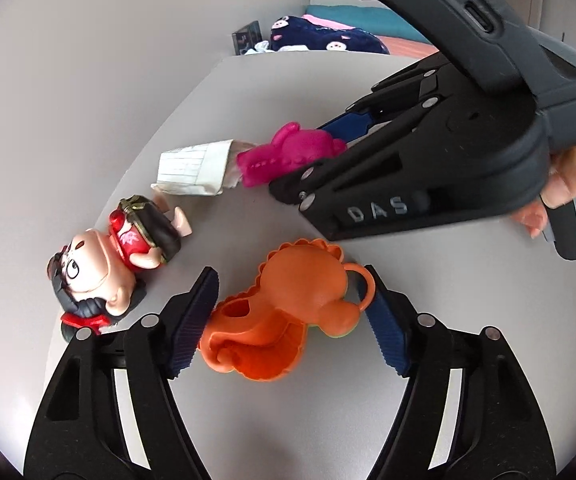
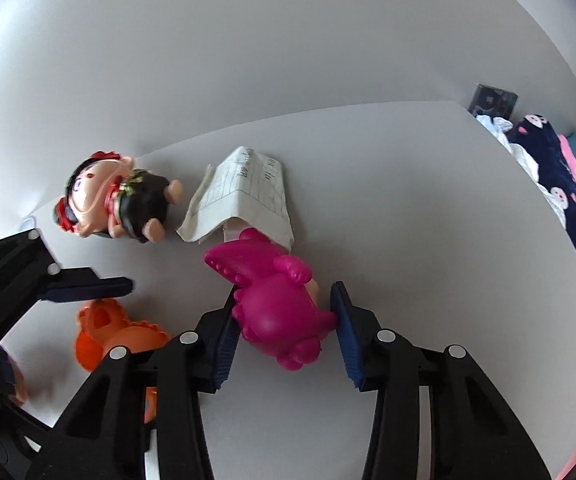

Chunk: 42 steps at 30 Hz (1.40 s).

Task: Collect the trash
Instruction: 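Grasp the pink bear with the right tool while the left tool grasps the orange toy, then carry the orange toy and pink bear to the black bin and release both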

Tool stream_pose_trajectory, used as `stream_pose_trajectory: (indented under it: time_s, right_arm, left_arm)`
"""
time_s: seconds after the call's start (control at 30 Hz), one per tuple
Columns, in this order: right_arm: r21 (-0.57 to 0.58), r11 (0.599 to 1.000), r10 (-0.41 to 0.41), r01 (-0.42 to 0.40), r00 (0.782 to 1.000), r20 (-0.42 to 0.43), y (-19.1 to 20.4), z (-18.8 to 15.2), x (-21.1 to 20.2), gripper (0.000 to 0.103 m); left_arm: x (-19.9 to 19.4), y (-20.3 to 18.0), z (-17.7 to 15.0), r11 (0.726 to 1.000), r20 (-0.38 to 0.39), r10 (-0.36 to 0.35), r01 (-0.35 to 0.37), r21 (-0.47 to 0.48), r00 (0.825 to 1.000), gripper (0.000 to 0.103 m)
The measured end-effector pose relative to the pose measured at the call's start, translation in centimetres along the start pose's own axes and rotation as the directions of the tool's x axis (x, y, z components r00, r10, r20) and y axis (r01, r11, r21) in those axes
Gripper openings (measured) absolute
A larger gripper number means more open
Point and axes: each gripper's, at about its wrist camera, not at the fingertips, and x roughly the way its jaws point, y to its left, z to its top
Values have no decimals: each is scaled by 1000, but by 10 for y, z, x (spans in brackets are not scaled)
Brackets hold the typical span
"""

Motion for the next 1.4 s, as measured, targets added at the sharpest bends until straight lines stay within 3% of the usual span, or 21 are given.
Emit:
stream_pose_trajectory:
  time_s: [0.03, 0.1, 0.4, 0.5, 0.67, 0.93, 1.2, 1.4]
  right_arm:
    - [14, 1000, 5, -5, 1000, 0, -2, -2, -1, 45]
    - [37, 999, 7, -7, 1000, 5, -5, -5, -3, 45]
    - [220, 966, 129, -134, 991, 38, -32, -36, -32, 45]
    - [272, 947, 161, -169, 986, 49, -39, -48, -45, 45]
    - [297, 941, 148, -164, 986, 76, -44, -70, -76, 45]
    - [347, 926, 107, -149, 985, 138, -69, -114, -136, 45]
    - [421, 902, 26, -101, 983, 181, -109, -174, -194, 45]
    - [493, 869, -53, -51, 980, 194, -148, -230, -234, 45]
  left_arm:
    - [-2, 0, -1, 1000, 4, 6, -5, -18, 1000, 65]
    - [-8, 4, -5, 997, -4, 5, -5, -80, 1000, 47]
    - [-30, 1, -21, 954, -46, 50, -62, -292, 998, 46]
    - [-40, -6, -22, 946, -36, 52, -61, -318, 998, 41]
    - [-60, -32, -18, 955, -3, 47, -46, -293, 999, 33]
    - [-89, -83, -12, 967, 51, -3, 16, -255, 999, 33]
    - [-102, -164, 18, 990, 109, -66, 79, -114, 992, 33]
    - [-100, -229, 37, 990, 118, -139, 141, -12, 983, 33]
